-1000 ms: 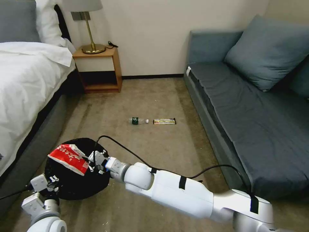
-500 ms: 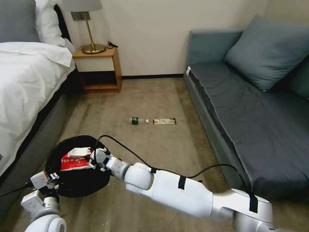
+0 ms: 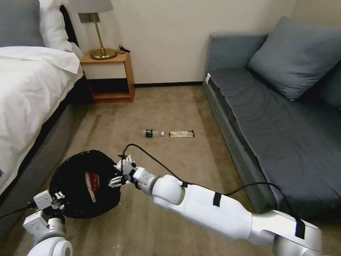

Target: Pick up the trash bin, then pick up the garbage on the floor and place it into the trash bin.

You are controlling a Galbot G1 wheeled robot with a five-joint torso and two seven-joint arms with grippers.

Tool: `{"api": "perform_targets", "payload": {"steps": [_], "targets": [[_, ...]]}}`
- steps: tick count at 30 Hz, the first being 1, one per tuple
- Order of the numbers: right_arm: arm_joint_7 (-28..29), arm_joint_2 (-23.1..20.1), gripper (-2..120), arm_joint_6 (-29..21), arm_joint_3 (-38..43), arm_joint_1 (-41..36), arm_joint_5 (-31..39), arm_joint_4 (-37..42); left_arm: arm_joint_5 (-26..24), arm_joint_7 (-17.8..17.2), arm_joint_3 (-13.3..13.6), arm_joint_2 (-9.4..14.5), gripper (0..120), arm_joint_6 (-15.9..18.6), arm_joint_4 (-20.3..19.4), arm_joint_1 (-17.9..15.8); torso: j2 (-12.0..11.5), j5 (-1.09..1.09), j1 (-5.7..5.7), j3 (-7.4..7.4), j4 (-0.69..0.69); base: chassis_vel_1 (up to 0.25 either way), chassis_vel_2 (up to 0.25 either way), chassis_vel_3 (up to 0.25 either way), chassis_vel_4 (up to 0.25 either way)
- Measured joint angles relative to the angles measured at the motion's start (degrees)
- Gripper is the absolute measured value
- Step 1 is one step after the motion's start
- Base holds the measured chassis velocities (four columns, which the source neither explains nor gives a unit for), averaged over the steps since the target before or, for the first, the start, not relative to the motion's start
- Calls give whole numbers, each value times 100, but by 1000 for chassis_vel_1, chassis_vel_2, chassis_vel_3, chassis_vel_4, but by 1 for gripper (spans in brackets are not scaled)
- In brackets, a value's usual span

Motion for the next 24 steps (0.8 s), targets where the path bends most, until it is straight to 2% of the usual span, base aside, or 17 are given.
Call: {"api": "perform_targets", "payload": {"steps": [3,5,6,9,14,19,24], "targets": [[-252,-112,100,-151,89,-26,-65,34,0,1,-4,7,3,-4,-12,6,0,1,0,0,0,0,0,0,0],[-1214,-564,100,-568,481,-188,-445,19,1,5,-12,14,3,-21,-59,45,0,1,0,0,0,0,0,0,0],[-1214,-564,100,-568,481,-188,-445,19,1,5,-12,14,3,-21,-59,45,0,1,0,0,0,0,0,0,0],[-1855,-767,100,-663,1157,-472,-952,-534,33,1,2,-6,3,-40,-86,52,0,2,0,0,1,0,0,0,0],[-2416,-947,100,-562,1947,-874,-1286,-1071,53,-4,15,-26,3,-40,-117,52,0,1,0,0,0,0,0,0,0],[-2762,-1190,100,-455,2322,-1307,-1505,-1099,68,-8,7,-13,3,-55,-102,73,0,0,0,0,0,0,0,0,0],[-2878,-1375,100,-342,2369,-1653,-1754,-1021,83,-7,2,-14,3,-81,-78,94,0,0,0,-1,-1,0,0,0,0]]}}
